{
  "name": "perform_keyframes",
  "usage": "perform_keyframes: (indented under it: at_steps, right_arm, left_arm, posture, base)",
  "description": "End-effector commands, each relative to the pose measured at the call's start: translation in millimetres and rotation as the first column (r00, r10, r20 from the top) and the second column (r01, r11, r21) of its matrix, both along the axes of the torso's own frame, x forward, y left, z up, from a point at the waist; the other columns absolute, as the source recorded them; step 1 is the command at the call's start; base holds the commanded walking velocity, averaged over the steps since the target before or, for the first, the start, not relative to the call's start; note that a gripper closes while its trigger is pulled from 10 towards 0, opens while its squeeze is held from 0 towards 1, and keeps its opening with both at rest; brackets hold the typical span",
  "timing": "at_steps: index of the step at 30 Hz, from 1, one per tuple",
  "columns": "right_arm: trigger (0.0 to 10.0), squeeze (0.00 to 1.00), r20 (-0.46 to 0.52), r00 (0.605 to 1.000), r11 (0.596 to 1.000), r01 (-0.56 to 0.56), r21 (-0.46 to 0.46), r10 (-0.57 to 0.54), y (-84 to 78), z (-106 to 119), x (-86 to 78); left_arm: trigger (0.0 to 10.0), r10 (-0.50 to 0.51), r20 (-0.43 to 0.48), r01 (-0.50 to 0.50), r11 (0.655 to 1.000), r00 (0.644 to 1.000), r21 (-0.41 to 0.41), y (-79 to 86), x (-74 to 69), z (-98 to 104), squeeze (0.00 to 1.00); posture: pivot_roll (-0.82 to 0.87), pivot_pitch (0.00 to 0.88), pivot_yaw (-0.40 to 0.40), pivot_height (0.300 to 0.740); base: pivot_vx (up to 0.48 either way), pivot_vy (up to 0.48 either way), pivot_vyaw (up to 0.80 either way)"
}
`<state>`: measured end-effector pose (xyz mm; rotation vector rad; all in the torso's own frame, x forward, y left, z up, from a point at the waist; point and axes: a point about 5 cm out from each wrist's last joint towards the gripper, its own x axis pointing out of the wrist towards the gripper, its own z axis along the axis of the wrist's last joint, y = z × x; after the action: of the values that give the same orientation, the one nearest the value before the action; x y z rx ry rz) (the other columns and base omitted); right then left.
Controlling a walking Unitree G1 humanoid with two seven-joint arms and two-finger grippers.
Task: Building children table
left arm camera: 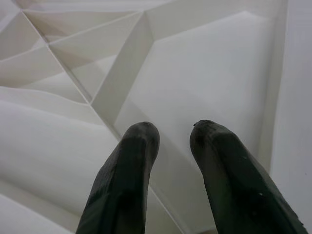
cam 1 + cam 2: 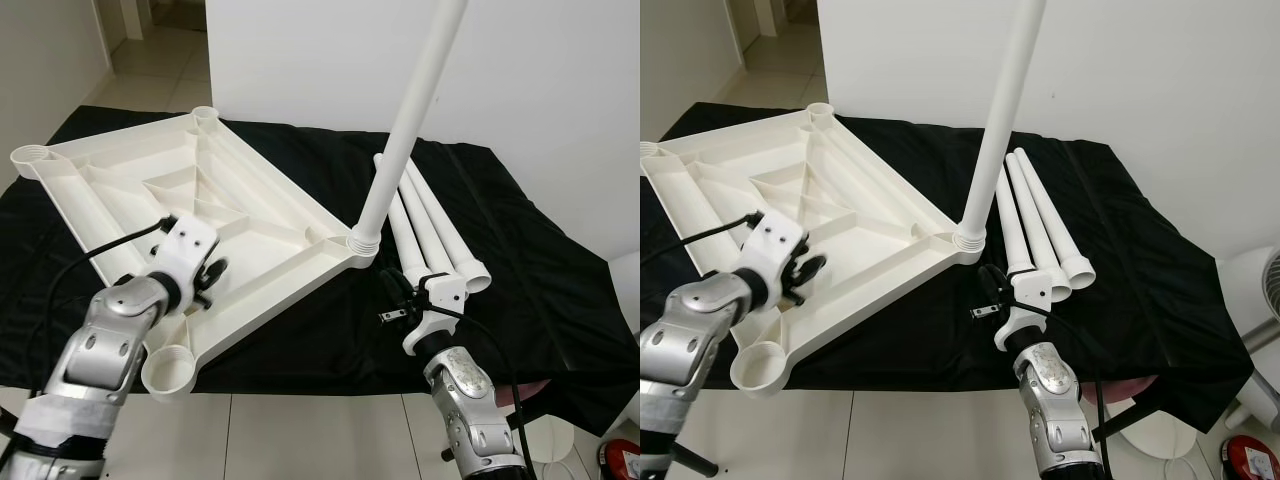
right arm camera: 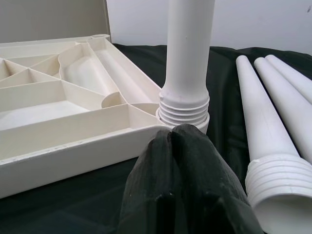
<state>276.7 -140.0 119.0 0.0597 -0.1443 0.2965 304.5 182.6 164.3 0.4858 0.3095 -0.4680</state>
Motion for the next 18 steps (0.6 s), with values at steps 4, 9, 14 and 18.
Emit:
perform_keyframes:
  at_steps: [4, 9, 14, 18]
  right_arm:
    - [10.0, 0.0, 0.009, 1.0, 1.0, 0.019, -0.009, -0.019, -6.6, 0, 1.0]
    - [10.0, 0.0, 0.006, 1.0, 1.0, 0.027, -0.008, -0.027, -7.2, -2, -1.0]
    - [10.0, 0.0, 0.0, 1.0, 1.0, 0.03, -0.006, -0.03, -7.1, -4, -2.0]
    - [10.0, 0.0, -0.001, 1.0, 1.0, 0.03, -0.007, -0.03, -7.6, -3, -1.9]
  left_arm:
    - [10.0, 0.059, -0.031, -0.057, 0.997, 0.998, 0.052, 6.4, 1.0, -3, 0.0]
    - [10.0, 0.227, 0.053, -0.232, 0.967, 0.972, 0.109, 29.6, 11.5, 8, 0.0]
    - [10.0, 0.346, 0.132, -0.359, 0.929, 0.929, 0.089, 42.4, 16.6, 20, 0.0]
    - [10.0, 0.394, 0.151, -0.413, 0.903, 0.907, 0.122, 49.7, 17.3, 23, 0.0]
  posture:
    - [0.01, 0.0, -0.108, 0.74]
    - [0.01, 0.0, -0.105, 0.74]
    - [0.01, 0.0, -0.104, 0.74]
    - [0.01, 0.0, -0.105, 0.74]
  base:
    - [0.0, 0.0, 0.0]
    - [0.0, 0.0, 0.0]
    - [0.0, 0.0, 0.0]
    - [0.0, 0.0, 0.0]
